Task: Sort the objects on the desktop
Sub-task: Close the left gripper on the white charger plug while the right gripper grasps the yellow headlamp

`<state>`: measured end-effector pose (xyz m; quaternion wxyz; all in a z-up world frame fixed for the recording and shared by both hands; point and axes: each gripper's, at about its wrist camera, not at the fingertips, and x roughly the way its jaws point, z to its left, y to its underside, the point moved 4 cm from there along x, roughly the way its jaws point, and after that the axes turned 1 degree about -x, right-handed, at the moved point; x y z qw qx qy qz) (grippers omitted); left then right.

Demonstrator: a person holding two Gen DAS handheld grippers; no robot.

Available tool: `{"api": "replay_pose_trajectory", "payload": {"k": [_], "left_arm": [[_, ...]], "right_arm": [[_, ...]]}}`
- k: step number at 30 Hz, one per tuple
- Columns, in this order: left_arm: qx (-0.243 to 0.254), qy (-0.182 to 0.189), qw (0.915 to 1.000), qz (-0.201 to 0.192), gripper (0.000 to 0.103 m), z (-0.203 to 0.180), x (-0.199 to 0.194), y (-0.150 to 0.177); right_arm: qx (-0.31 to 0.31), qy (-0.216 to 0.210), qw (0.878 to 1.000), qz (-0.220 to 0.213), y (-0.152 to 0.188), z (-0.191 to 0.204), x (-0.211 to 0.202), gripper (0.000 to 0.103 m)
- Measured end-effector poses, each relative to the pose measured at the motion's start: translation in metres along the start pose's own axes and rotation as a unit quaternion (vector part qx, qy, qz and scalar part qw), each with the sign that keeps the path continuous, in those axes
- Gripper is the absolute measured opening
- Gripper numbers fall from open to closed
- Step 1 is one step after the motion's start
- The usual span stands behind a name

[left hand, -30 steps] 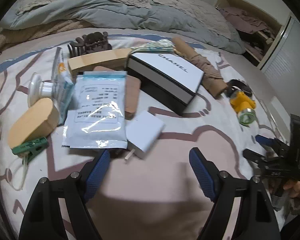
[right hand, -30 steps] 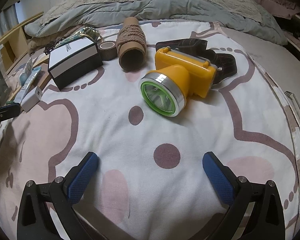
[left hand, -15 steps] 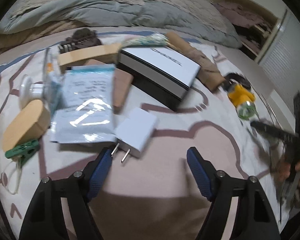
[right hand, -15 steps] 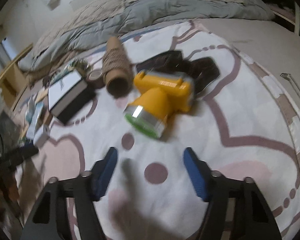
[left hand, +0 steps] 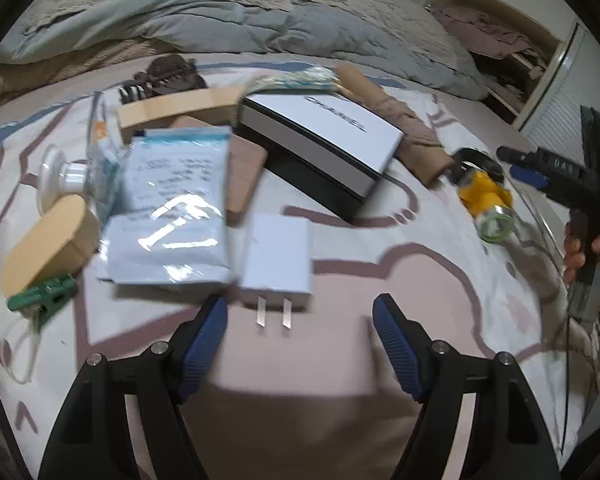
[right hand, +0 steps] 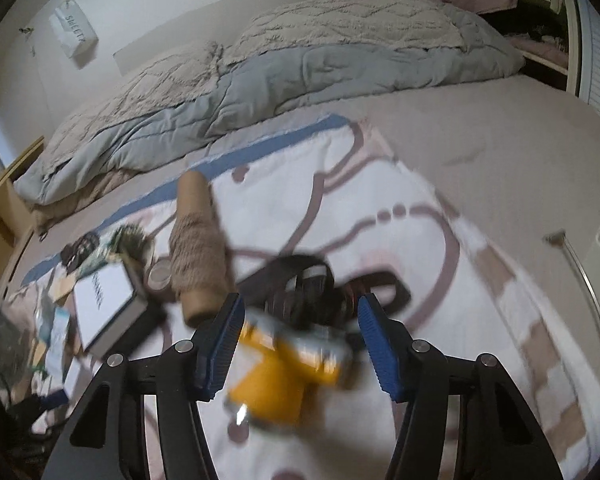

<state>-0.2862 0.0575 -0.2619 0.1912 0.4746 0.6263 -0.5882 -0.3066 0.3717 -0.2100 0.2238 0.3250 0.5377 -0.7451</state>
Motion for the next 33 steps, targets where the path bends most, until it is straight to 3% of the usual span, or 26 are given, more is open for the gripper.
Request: {"api": "replay_pose_trajectory", "payload": {"k": [7,12,14,17,22,26,33], "left_arm": [[-0.009,-0.022,0.9997,-0.011,0.076,0.012,0.005,-0.01],[0.015,-0.025,0.9996,-0.006,0.076,0.003,0.009,-0.009],[0.028,-0.025,0.9993,-0.007,0.075,-0.002,0.01,-0.009],[0.037,-0.034,0.9987,-0.007,0.055,-0.007,0.014,-0.011],[0.035,-0.041,0.9985,-0.006,0.053,-0.007,0.019,-0.013],[0.036,-0.049,0.9981,-0.007,0.035,-0.004,0.018,-0.013],[0.036,-0.033,0.9988,0.0,0.036,-0.006,0.012,-0.006]], "right_arm": [[-0.017,0.008,1.0,-0.01,-0.019,0.01,0.025,0.06],[-0.018,0.01,0.998,0.051,0.006,0.007,0.051,0.06],[-0.029,-0.001,0.999,0.046,0.013,0.009,0.051,0.06],[-0.06,0.003,0.997,0.041,0.016,0.018,0.045,0.06],[-0.069,-0.006,0.997,0.028,0.023,0.017,0.036,0.061],[-0.057,-0.021,0.998,0.023,0.028,0.01,0.027,0.062],[-0.04,-0.045,0.998,0.012,0.037,0.005,0.009,0.062]]}}
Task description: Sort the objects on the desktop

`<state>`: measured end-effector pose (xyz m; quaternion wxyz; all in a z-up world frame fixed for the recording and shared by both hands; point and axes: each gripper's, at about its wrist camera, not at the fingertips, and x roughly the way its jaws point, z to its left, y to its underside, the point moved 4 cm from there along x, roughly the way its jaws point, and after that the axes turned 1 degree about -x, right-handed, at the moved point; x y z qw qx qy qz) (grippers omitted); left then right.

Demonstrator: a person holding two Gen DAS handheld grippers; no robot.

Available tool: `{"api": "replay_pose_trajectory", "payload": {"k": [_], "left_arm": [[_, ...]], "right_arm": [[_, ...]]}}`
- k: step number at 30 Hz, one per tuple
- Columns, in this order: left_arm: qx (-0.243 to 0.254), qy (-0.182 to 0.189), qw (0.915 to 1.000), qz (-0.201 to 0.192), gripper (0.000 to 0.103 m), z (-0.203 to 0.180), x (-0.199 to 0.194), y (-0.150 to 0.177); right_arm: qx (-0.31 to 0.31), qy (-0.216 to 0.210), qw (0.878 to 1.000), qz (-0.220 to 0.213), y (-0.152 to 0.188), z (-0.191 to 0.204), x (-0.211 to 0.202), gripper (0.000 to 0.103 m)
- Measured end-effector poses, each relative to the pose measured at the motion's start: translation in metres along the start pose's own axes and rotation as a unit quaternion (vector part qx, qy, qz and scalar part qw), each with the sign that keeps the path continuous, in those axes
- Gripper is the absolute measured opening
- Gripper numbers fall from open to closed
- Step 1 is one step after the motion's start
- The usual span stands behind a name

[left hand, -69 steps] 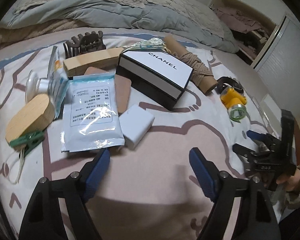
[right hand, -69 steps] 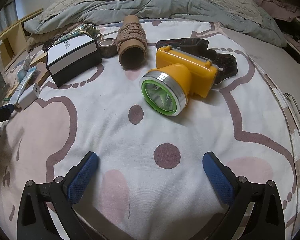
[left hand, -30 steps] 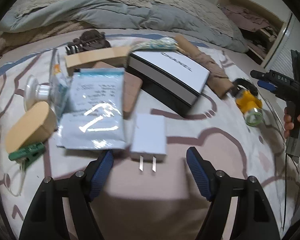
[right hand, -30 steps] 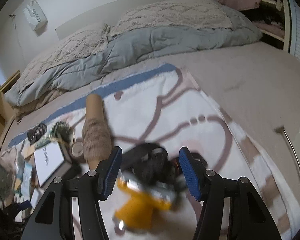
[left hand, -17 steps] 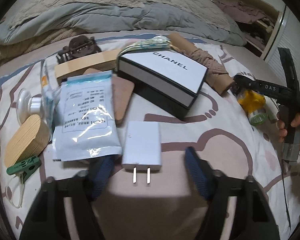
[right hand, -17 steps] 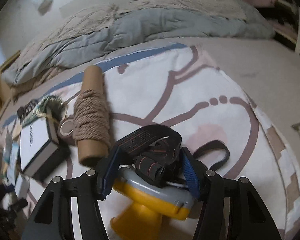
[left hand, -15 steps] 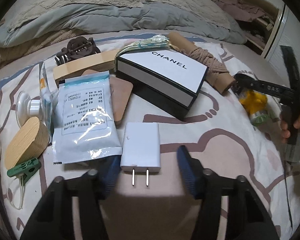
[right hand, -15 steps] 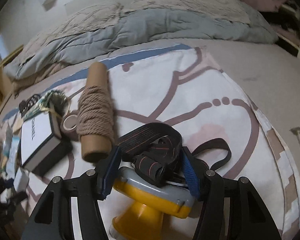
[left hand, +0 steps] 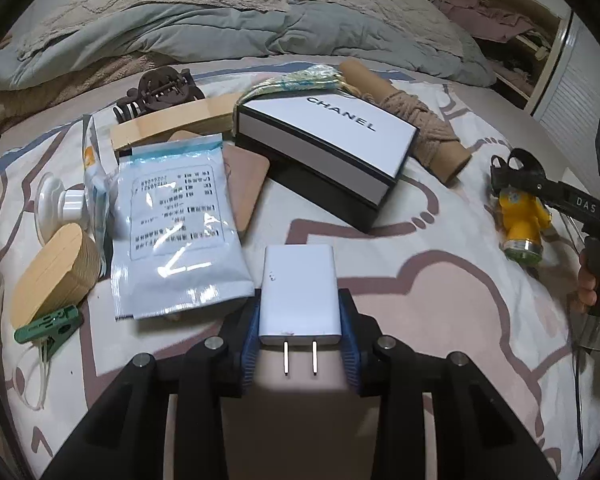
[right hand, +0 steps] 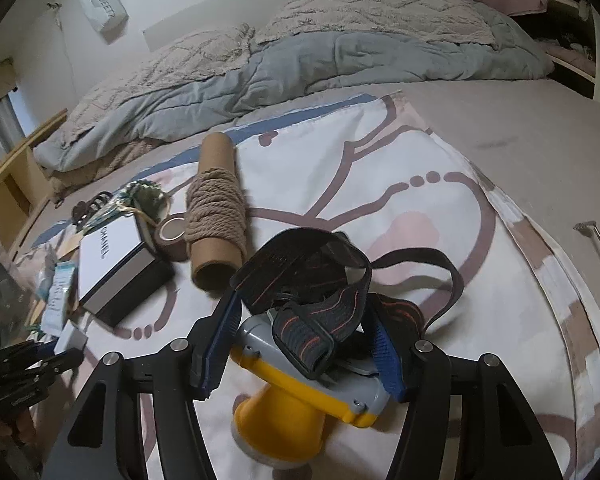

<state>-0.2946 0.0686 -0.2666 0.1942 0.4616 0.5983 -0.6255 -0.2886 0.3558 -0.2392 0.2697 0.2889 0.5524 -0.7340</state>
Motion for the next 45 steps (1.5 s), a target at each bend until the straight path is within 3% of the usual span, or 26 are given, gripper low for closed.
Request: {"api": "replay_pose_trajectory", "payload": {"k": [6,8,9,12,18,24,33,39,41,42,45], "left_arm": [[0.013,0.018,0.9997,0.009,0.036,-0.01,-0.012,0.014],[0.019,0.025,0.9994,0.014,0.036,-0.014,-0.017,0.019],[0.023,0.029,0.9992,0.017,0.036,-0.016,-0.019,0.022],[0.036,0.043,0.9982,0.023,0.036,-0.022,-0.025,0.03],[0.058,0.06,0.996,0.032,0.036,-0.03,-0.034,0.044],[0.067,0.072,0.9944,0.039,0.036,-0.033,-0.042,0.056],[0.079,0.076,0.9931,0.043,0.036,-0.037,-0.046,0.063],[0.09,0.076,0.992,0.044,0.036,-0.037,-0.047,0.069],[0.094,0.076,0.9917,0.044,0.036,-0.037,-0.048,0.071],[0.095,0.076,0.9915,0.044,0.036,-0.037,-0.048,0.072],[0.098,0.077,0.9912,0.044,0.036,-0.037,-0.05,0.074]], "right_arm": [[-0.034,0.005,0.999,-0.015,0.011,0.011,-0.019,0.064],[-0.077,0.067,0.995,0.013,0.021,0.013,-0.013,0.068],[-0.075,0.077,0.994,0.024,0.031,0.009,-0.008,0.069],[-0.03,0.049,0.998,0.004,0.038,-0.003,-0.024,0.069],[-0.051,0.025,0.998,-0.001,0.046,0.005,-0.042,0.069],[-0.034,-0.016,0.999,0.009,0.052,0.004,-0.057,0.069],[-0.052,-0.109,0.993,0.004,0.056,0.041,-0.089,0.069],[-0.109,-0.193,0.974,0.039,0.076,0.086,-0.102,0.068],[-0.123,-0.231,0.961,0.089,0.091,0.101,-0.1,0.068],[-0.135,-0.235,0.955,0.12,0.102,0.109,-0.097,0.068],[-0.181,-0.23,0.943,0.159,0.127,0.123,-0.095,0.068]]}}
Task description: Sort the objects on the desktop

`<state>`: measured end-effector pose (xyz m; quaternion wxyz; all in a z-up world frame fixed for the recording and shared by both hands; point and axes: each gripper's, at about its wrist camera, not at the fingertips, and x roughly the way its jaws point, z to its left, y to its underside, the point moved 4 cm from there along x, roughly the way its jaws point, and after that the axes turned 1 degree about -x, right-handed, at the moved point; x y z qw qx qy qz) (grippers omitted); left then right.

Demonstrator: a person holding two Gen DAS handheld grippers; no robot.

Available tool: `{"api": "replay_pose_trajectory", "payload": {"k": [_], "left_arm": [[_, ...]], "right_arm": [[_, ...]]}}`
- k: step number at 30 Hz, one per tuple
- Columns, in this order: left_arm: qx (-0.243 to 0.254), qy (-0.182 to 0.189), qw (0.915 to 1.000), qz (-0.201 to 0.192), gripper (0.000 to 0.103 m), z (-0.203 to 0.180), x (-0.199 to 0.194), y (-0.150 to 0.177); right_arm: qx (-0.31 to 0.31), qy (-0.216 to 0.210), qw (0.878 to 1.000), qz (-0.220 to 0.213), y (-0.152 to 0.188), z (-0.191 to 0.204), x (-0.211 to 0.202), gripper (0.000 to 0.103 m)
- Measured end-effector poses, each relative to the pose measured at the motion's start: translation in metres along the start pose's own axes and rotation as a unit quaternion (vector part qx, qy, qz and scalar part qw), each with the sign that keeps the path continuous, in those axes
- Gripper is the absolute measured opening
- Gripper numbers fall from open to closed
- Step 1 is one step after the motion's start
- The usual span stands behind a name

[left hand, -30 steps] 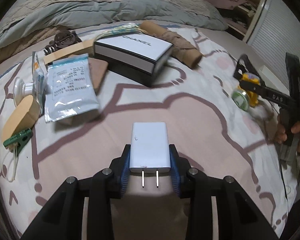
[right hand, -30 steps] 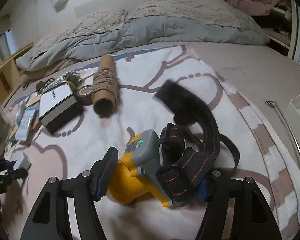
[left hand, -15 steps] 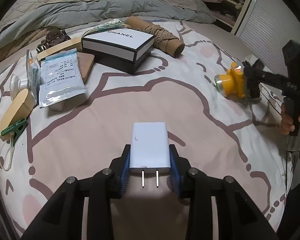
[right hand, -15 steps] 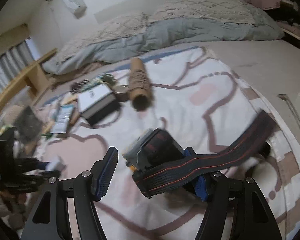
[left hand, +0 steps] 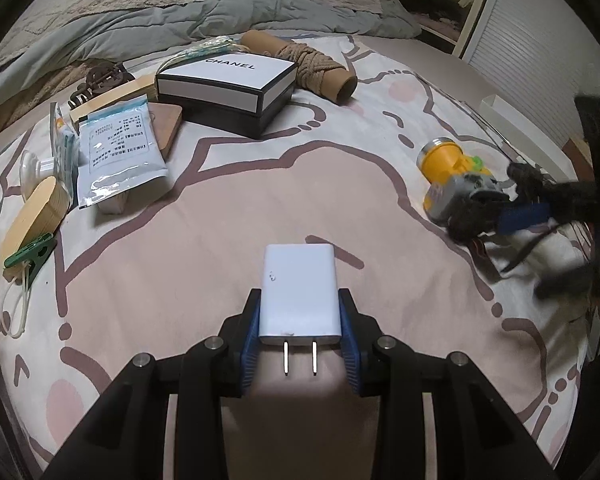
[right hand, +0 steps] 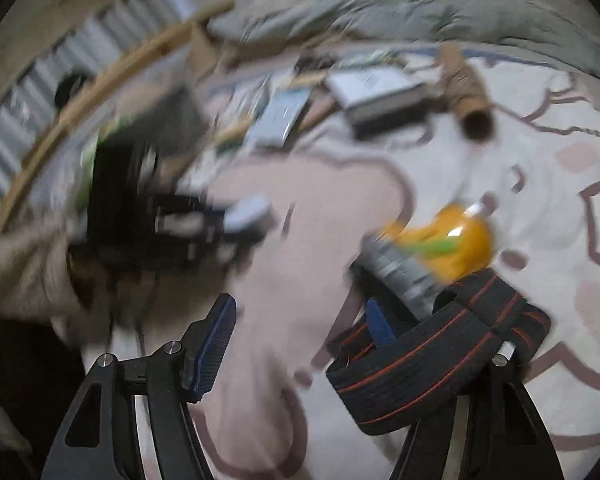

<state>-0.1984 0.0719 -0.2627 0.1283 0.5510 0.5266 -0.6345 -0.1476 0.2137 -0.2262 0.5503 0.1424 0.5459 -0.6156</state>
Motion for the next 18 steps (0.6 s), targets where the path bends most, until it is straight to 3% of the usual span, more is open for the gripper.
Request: {"api": "replay_pose_trajectory", "payload": {"k": [5,12,18], "left_arm": [[0.005,0.0,1.0,-0.002,0.036,0.0,-0.002,0.003],[0.004,-0.001,1.0,-0.002,0.036,0.0,-0.003,0.005],[0.004,0.0,1.0,-0.002,0.036,0.001,-0.003,0.005]], "right_arm": [[-0.026,0.008,0.999,0.024,0.016,0.011,-0.005,0.068],[-0.005,0.041,0.998,-0.051,-0.018,-0.004,-0.051,0.069],[-0.014,0.088,0.996,-0.005,-0.015,-0.016,-0.057,0.069]]}}
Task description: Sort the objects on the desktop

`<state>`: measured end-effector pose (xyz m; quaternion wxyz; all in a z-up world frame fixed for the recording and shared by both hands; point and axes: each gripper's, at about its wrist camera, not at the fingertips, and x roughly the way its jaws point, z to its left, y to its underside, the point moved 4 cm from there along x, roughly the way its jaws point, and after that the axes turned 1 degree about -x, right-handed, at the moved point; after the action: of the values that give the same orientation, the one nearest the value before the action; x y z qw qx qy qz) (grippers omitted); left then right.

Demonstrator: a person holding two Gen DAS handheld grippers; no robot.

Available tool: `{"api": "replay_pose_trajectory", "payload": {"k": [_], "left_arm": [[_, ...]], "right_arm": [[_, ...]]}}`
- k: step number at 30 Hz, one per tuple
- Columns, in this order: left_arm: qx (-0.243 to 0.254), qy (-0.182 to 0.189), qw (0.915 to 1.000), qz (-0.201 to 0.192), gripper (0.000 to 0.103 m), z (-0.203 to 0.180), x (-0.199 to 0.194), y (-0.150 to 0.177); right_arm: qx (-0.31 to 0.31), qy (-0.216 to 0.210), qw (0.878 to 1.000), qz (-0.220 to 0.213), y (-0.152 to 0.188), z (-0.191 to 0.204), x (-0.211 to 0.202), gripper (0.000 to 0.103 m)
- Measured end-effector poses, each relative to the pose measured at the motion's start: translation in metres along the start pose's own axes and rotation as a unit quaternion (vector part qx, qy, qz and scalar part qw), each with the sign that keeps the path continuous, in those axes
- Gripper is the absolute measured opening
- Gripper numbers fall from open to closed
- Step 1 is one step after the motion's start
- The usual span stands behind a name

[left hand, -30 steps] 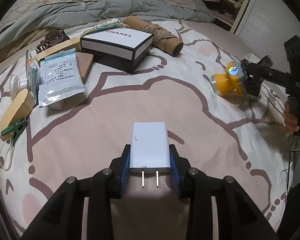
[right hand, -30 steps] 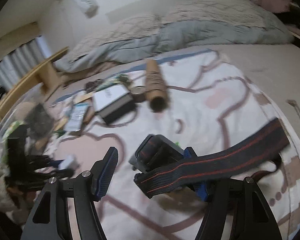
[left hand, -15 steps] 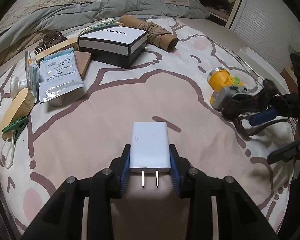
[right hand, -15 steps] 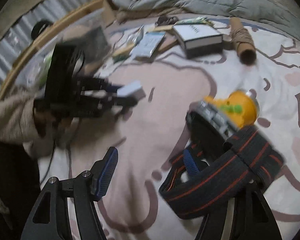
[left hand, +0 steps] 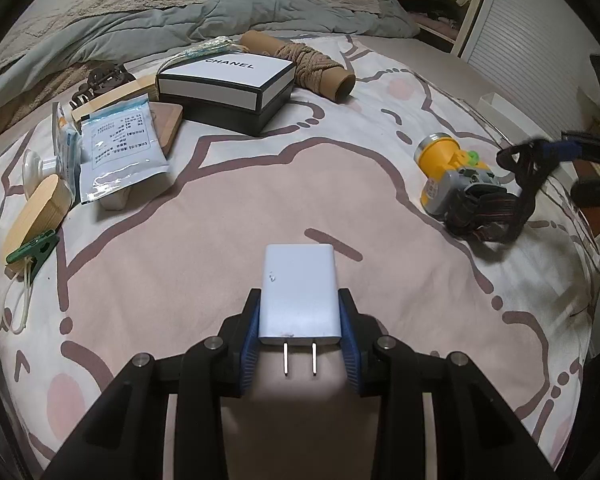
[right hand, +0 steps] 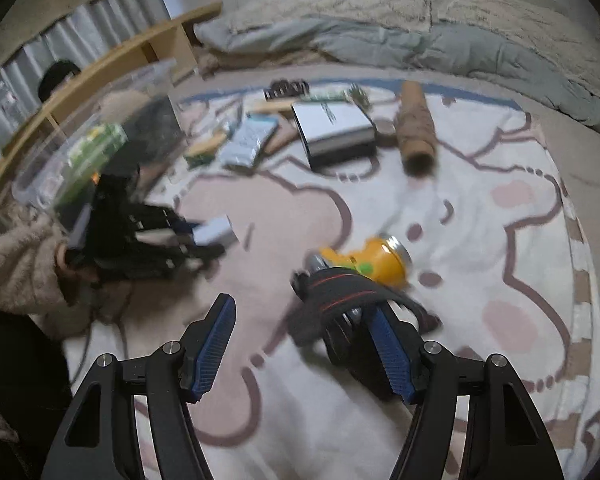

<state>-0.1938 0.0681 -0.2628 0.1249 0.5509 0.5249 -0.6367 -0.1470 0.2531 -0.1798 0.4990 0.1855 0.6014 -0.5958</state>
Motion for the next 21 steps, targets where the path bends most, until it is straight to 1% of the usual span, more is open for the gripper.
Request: {"api": "replay_pose_trajectory", "payload": {"k": [3,4,6,7,9,10,11,12,14,18,20,21], "left_arm": [[-0.001,0.0,1.0,0.0,0.036,0.0,0.0,0.0],[-0.002,0.001,1.0,0.0,0.036,0.001,0.0,0.0],[-0.004,0.0,1.0,0.002,0.037,0.0,0.001,0.0],[-0.004,0.0,1.0,0.002,0.038,0.0,0.001,0.0],[-0.005,0.004,1.0,0.003,0.045,-0.002,0.002,-0.001],[-0.003,0.006,1.0,0.004,0.049,-0.003,0.002,-0.002],[-0.001,0.006,1.0,0.004,0.05,-0.004,0.003,-0.001],[0.002,0.005,1.0,0.003,0.053,-0.006,0.003,-0.001],[0.008,0.003,1.0,0.003,0.056,-0.008,0.003,-0.001],[0.011,0.001,0.9999,0.001,0.059,-0.009,0.005,-0.001],[0.01,0.003,0.9999,-0.001,0.059,-0.009,0.005,-0.001],[0.009,0.006,0.9999,-0.003,0.059,-0.008,0.005,-0.001]], "right_arm": [[0.0,0.004,1.0,0.027,0.01,-0.004,-0.003,0.069],[0.007,0.001,1.0,0.029,0.01,-0.006,-0.009,0.069],[0.015,-0.01,1.0,0.005,0.005,-0.007,-0.026,0.069],[0.019,-0.015,1.0,-0.017,0.0,-0.008,-0.038,0.069],[0.031,-0.017,0.998,-0.047,-0.009,-0.01,-0.054,0.069],[0.032,-0.013,0.998,-0.055,-0.013,-0.01,-0.057,0.069],[0.032,-0.007,0.998,-0.06,-0.016,-0.009,-0.057,0.069],[0.032,-0.001,0.998,-0.058,-0.018,-0.008,-0.051,0.069],[0.035,-0.013,0.998,-0.046,-0.018,-0.002,-0.036,0.069],[0.044,-0.083,0.996,0.001,-0.016,0.021,0.011,0.069],[0.04,-0.097,0.994,0.022,-0.017,0.036,0.037,0.069],[0.041,-0.1,0.994,0.026,-0.018,0.039,0.046,0.069]]}}
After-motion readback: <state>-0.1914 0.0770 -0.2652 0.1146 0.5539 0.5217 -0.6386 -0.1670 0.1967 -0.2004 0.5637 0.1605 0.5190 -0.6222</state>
